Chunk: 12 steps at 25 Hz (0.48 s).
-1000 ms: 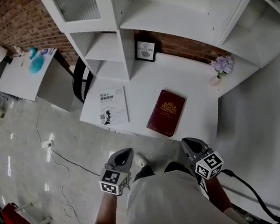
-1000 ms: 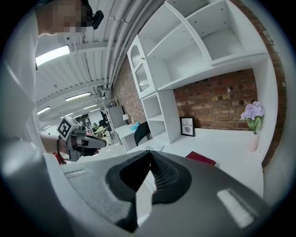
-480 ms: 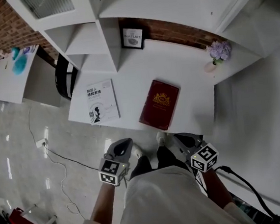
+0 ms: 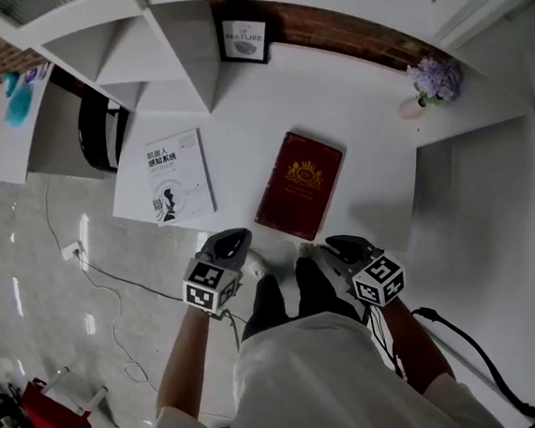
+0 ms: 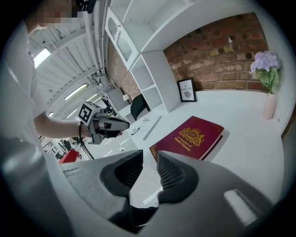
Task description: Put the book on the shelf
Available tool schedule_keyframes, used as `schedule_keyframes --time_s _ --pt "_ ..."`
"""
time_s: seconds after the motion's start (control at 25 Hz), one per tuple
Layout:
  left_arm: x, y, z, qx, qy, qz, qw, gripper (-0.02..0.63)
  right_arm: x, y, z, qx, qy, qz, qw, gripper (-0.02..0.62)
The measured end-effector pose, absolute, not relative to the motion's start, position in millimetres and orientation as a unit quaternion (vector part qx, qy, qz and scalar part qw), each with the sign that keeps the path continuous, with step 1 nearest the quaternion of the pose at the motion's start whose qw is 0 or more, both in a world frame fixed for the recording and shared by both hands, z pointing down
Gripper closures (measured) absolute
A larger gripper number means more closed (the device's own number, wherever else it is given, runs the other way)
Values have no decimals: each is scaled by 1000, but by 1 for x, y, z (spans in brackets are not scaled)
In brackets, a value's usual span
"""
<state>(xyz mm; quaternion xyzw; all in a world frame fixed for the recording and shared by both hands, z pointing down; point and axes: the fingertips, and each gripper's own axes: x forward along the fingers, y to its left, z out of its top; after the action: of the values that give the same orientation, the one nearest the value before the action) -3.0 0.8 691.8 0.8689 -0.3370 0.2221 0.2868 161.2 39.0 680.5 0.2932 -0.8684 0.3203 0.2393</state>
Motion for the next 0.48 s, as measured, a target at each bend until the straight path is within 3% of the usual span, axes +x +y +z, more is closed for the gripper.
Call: schedule_keyframes --time_s 0.24,0.36,0.48 --pt "12 -25 756 854 -299 265 333 525 169 16 740 307 -836 385 243 442" --pt "22 -31 783 838 -272 279 382 432 174 8 769 321 -812 419 247 400" --pt "27 -36 811 820 -262 296 415 357 176 4 796 330 -792 443 260 314"
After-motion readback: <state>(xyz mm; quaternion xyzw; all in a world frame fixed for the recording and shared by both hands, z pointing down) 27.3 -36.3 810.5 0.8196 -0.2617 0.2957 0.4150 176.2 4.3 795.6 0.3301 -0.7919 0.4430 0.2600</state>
